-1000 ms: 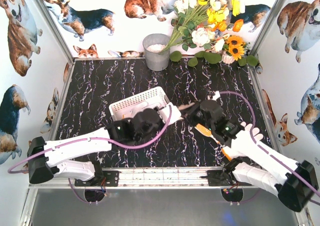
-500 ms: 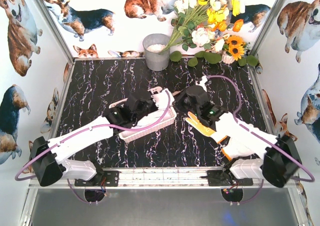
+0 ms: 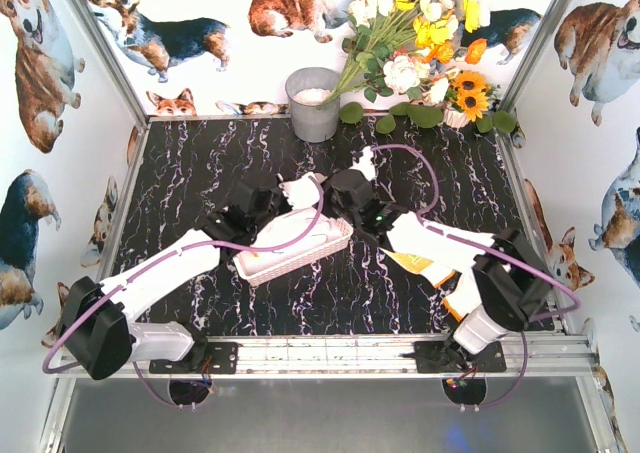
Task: Put the gloves into the storage basket
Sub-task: Place the glove in the bin.
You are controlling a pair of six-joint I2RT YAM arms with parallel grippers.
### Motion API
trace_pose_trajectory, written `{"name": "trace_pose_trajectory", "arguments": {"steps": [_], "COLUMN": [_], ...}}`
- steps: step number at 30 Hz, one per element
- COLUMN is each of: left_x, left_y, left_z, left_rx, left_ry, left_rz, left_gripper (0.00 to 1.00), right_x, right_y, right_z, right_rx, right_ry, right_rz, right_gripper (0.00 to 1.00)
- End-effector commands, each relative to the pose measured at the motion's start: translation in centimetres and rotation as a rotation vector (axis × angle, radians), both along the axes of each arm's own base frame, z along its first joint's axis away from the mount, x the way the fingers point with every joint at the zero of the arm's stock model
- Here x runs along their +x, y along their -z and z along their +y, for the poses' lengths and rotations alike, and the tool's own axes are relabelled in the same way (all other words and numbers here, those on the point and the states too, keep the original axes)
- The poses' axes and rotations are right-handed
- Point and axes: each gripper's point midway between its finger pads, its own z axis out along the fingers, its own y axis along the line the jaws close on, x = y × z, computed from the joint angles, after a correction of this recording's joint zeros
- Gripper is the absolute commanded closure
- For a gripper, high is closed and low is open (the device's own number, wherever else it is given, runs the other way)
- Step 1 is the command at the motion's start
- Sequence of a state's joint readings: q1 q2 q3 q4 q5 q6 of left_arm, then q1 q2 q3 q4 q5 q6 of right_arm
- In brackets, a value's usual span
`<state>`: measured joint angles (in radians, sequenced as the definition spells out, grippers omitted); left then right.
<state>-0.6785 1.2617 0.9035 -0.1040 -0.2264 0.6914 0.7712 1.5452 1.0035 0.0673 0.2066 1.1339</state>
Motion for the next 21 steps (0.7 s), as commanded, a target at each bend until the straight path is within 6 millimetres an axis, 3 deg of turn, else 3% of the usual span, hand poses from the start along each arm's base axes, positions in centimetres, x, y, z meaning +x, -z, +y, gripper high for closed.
{"name": "trace_pose_trajectory", "arguments": {"steps": [1, 10, 21], "left_x": [3.2, 4.3, 4.3], "left_y": [-0.9, 1.2, 4.2], "left_z": [5.3, 7.7, 7.5], "left_rx": [0.077, 0.092, 0.124], "left_ry": [-0.183, -0.233, -0.220], "left_rz": [-0.092, -0.085, -0.030], "left_gripper": [1.00, 1.00, 1.00], "right_x": [1.9, 2.4, 2.8], "right_y": [-1.4, 0.5, 2.8], "right_z": [1.1, 4.8, 5.8], "right_rx": [-0.032, -0.049, -0.083], "right_ry": [0.036, 0.013, 0.012], "right_rz": [-0.093, -0.118, -0.111], "right_gripper": [1.00, 1.00, 1.00]}}
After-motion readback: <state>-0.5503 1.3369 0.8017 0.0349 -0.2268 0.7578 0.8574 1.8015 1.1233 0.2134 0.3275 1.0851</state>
